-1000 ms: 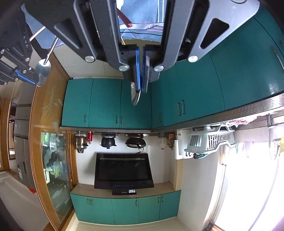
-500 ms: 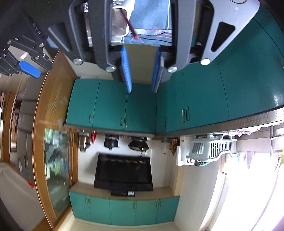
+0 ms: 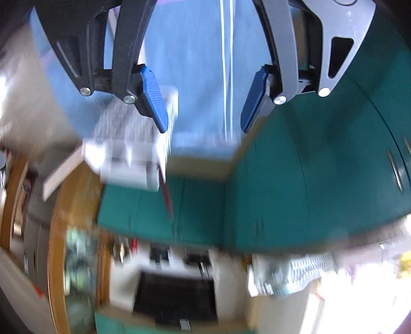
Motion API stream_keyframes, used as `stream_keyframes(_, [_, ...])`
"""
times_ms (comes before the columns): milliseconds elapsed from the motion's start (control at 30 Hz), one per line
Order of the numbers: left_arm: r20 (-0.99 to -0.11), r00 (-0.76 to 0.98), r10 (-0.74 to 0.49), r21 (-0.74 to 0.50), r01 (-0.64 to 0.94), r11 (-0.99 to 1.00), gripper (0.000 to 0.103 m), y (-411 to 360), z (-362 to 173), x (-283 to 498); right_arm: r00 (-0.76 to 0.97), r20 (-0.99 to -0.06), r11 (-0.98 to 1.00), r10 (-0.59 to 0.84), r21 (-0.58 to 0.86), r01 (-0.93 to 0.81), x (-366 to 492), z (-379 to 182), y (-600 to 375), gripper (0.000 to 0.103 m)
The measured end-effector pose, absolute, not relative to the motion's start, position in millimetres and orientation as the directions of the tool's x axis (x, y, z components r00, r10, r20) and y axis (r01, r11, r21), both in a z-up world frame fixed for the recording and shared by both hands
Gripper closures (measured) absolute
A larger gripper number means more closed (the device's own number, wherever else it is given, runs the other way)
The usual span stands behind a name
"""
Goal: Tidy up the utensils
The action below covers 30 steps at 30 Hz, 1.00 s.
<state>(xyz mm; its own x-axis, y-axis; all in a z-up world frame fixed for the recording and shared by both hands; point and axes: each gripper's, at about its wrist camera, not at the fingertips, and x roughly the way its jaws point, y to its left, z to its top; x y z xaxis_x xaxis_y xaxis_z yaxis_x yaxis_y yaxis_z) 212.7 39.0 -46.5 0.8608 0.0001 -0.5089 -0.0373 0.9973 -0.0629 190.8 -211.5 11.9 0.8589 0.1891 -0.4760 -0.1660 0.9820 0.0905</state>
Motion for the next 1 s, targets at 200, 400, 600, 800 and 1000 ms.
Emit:
stream_keyframes(200, [-0.667, 0.744, -0.041, -0.023, 0.035, 0.999, 0.042, 17.2, -110.2, 210.4, 0.518, -0.815, 0.965, 0.26, 0.198, -0.171, 225.1, -134.1, -184.0, 0.07])
stream_keyframes(400, [-0.71, 0.697, -0.099, -0.038, 0.103, 0.994, 0.038, -4.1, -128.5, 204.0, 0.463, -0.851, 0.963, 0.247, 0.163, -0.214, 226.8, -158.4, -150.7, 0.07])
stream_keyframes(600, [-0.743, 0.658, -0.119, -0.021, 0.154, 0.988, 0.038, -18.3, -139.0, 208.6, 0.479, -0.858, 0.977, 0.185, 0.108, -0.185, 219.6, -159.1, -150.0, 0.07])
stream_keyframes(800, [-0.779, 0.606, -0.161, -0.041, 0.208, 0.977, 0.038, -28.6, -150.9, 208.2, 0.489, -0.857, 0.986, 0.162, 0.127, -0.104, 212.2, -154.9, -181.7, 0.07])
stream_keyframes(1000, [-0.806, 0.557, -0.199, -0.023, 0.306, 0.952, 0.037, -50.8, -159.4, 203.1, 0.487, -0.861, 0.983, 0.148, 0.182, 0.023, 210.0, -152.9, -227.7, 0.069])
